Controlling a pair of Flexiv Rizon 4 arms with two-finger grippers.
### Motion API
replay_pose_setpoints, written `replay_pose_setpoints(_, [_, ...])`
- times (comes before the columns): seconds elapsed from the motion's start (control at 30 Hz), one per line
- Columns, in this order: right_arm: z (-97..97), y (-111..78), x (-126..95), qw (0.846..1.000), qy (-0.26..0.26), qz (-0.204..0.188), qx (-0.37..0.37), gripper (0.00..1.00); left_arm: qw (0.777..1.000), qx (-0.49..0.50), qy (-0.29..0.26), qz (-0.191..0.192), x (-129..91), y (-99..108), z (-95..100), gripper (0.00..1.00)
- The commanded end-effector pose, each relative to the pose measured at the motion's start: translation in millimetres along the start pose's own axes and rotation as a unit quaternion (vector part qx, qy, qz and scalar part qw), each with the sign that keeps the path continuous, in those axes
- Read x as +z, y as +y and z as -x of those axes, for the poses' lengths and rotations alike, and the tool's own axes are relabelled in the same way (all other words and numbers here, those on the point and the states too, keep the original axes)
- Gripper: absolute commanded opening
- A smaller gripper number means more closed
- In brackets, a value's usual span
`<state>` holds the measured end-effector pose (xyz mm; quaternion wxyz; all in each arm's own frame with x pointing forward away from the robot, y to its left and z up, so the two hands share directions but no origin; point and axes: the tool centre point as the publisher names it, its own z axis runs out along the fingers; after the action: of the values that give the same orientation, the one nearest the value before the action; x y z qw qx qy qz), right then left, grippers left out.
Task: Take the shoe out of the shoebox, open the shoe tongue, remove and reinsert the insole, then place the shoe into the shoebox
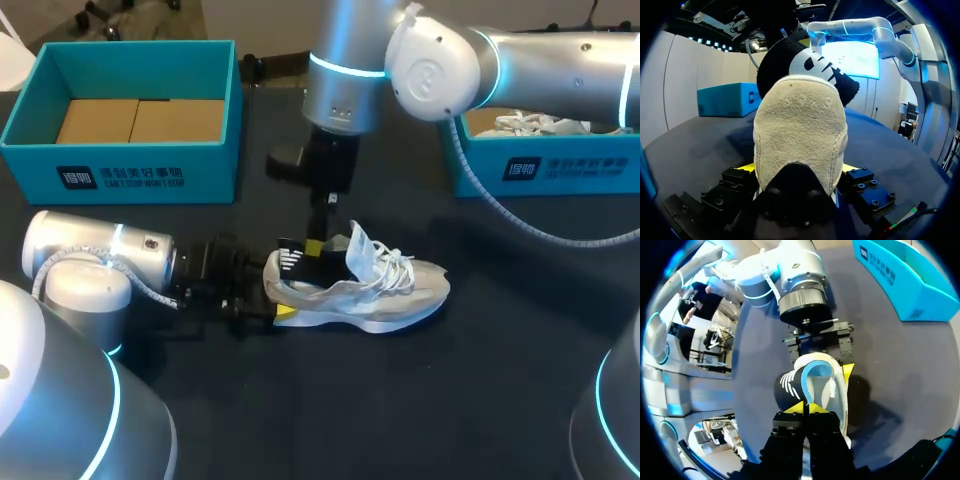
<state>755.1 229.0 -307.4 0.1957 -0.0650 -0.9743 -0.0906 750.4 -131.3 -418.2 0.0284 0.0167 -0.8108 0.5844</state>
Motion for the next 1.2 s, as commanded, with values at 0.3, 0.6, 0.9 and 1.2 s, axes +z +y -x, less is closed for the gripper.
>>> replay_pose_setpoints(0.3, [-1.2,0.2,-19.0,0.998,0.055,-0.019,0.007,0.38,1.000,-0.001,-0.001,0.001,1.8,-0.3,0.1,0.00])
replay_pose_setpoints(0.6, [1.1,-4.4,-25.4,0.994,0.108,-0.017,0.012,0.53,1.000,-0.001,-0.001,0.001,1.8,-0.3,0.1,0.00])
replay_pose_setpoints(0.9, [3.2,-6.6,-28.8,0.984,0.175,0.009,0.027,0.69,1.000,-0.001,-0.001,0.001,1.8,-0.3,0.1,0.00])
replay_pose_setpoints(1.2, [-1.1,-7.0,-27.2,0.977,0.207,0.002,0.049,0.61,1.000,-0.001,-0.001,0.001,1.8,-0.3,0.1,0.00])
